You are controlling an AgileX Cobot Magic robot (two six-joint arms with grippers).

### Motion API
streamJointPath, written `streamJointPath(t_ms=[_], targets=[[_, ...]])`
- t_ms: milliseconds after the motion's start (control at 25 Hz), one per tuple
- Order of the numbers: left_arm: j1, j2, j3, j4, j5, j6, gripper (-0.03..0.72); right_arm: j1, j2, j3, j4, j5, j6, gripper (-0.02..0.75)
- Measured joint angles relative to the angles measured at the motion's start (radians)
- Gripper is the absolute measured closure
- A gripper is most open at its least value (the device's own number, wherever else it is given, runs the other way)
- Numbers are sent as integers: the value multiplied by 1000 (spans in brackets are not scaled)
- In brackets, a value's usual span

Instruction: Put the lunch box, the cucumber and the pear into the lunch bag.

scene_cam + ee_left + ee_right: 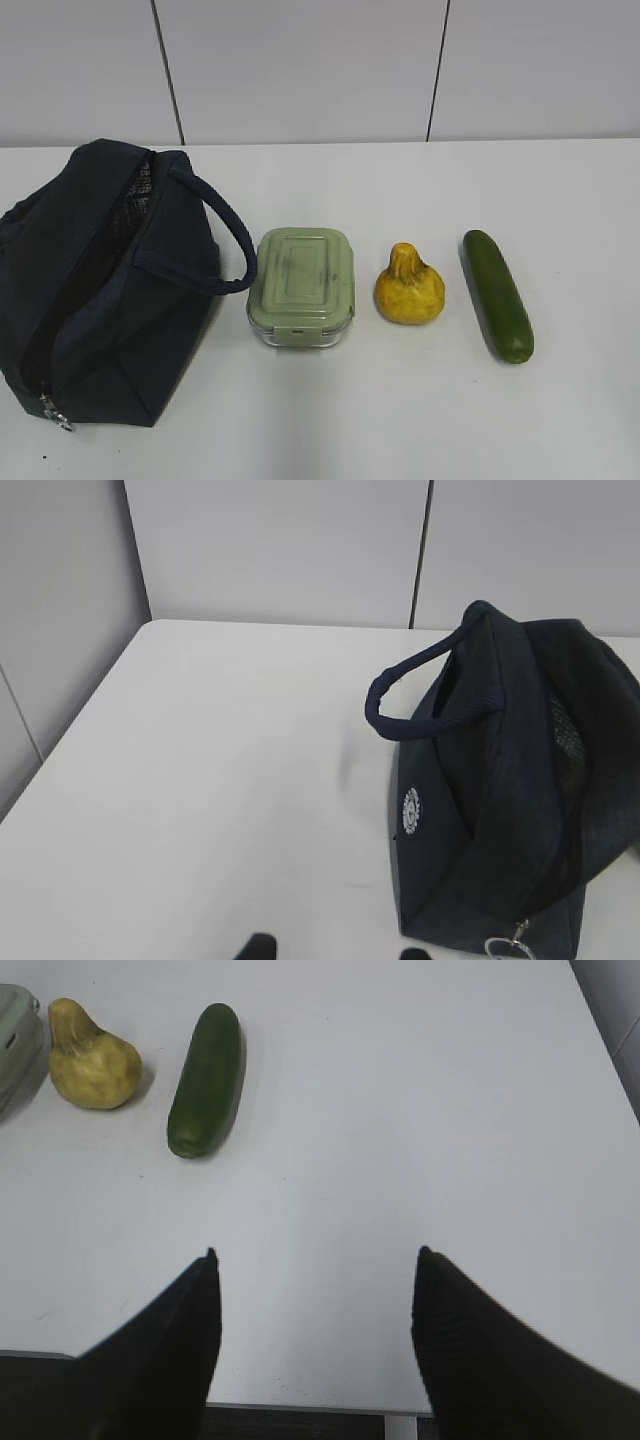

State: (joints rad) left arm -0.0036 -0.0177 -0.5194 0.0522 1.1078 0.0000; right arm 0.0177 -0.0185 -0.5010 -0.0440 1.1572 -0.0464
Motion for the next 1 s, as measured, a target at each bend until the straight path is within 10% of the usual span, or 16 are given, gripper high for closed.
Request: streamJointPath(t_ms=[560,1000], targets=[[-142,31,-43,-93,-33,-19,450,0,42,-5,25,-22,0,267],[-271,704,-334,-181,-108,0,386,0,577,-144,163,-313,-87,267]])
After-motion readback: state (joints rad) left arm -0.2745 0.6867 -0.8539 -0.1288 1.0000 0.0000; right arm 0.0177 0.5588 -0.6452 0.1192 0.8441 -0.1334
